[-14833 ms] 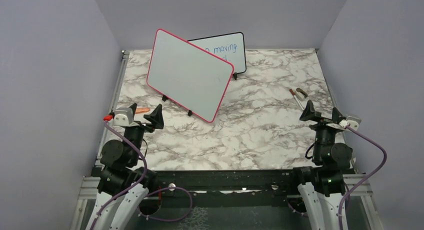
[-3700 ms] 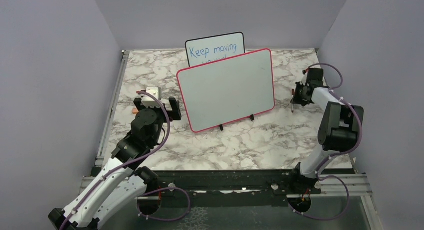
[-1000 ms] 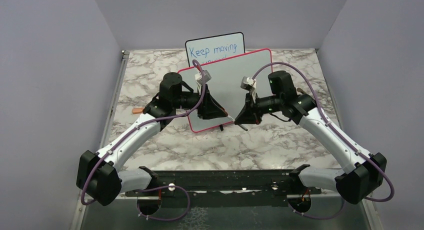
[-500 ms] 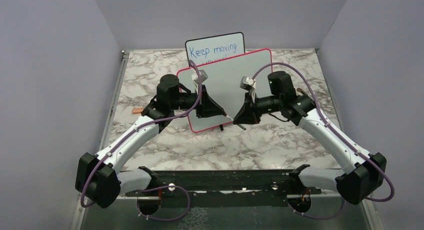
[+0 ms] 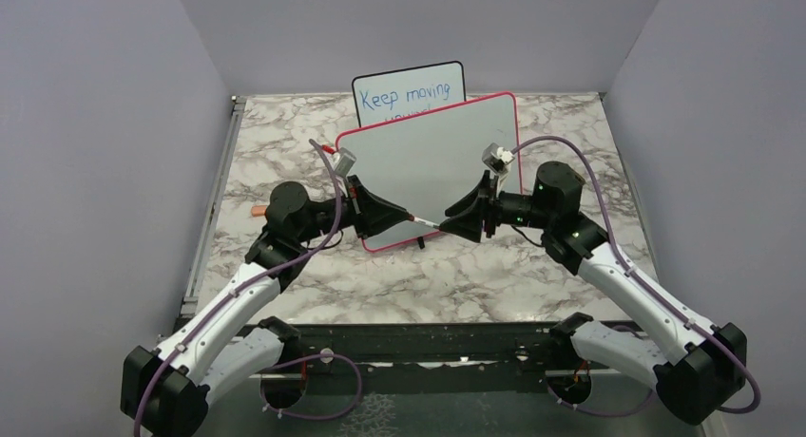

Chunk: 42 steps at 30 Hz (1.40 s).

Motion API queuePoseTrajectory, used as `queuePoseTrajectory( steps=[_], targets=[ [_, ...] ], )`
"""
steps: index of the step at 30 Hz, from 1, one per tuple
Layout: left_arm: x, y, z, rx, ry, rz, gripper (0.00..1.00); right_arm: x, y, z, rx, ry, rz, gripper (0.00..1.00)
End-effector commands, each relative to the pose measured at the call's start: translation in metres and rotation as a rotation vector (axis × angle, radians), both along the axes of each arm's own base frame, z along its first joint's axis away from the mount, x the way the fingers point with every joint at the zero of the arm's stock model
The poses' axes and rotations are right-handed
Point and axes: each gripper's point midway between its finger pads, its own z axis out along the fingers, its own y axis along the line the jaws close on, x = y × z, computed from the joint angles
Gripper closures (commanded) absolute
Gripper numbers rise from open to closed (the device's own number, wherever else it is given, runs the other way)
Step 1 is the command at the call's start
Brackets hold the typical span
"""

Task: Write a sentence on the whiteboard
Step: Open the whiteboard marker at the center of the board.

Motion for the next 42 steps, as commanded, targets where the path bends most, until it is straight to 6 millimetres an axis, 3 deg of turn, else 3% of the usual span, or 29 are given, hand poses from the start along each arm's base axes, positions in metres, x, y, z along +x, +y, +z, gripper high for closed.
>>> queuePoseTrajectory(
  steps=[1,4,8,13,17,23,27,33,39,42],
  targets=[
    [0.009,0.013,0.016,-0.111,0.008,0.138,1.00,0.010,0.002,0.035,0.174,-0.048,-0.092,0.45],
    [0.006,0.019,0.020,-0.172,0.021,0.169,1.00,0.010,0.001,0.037,0.215,-0.038,-0.113,0.40],
    [0.002,0.022,0.021,-0.209,0.044,0.172,1.00,0.013,0.003,0.034,0.234,-0.006,-0.114,0.39],
    [0.000,0.026,0.023,-0.242,0.051,0.192,1.00,0.009,0.008,0.033,0.256,0.015,-0.073,0.23],
    [0.000,0.028,0.023,-0.261,0.065,0.198,1.00,0.017,0.007,0.029,0.236,0.058,-0.125,0.22],
    [0.001,0.029,0.018,-0.270,0.089,0.209,1.00,0.025,-0.005,0.039,0.191,-0.006,-0.215,0.00],
    [0.001,0.029,0.021,-0.288,0.094,0.211,1.00,0.027,-0.013,0.045,0.207,-0.049,-0.267,0.00],
    [0.000,0.027,0.028,-0.315,0.096,0.191,1.00,0.021,0.001,0.037,0.175,0.029,-0.163,0.00],
    [-0.001,0.027,0.038,-0.379,0.107,0.176,1.00,0.011,0.009,0.054,0.304,0.041,-0.087,0.00],
    [-0.001,0.026,0.042,-0.409,0.115,0.171,1.00,0.008,0.012,0.058,0.337,0.067,-0.053,0.08]
  ],
)
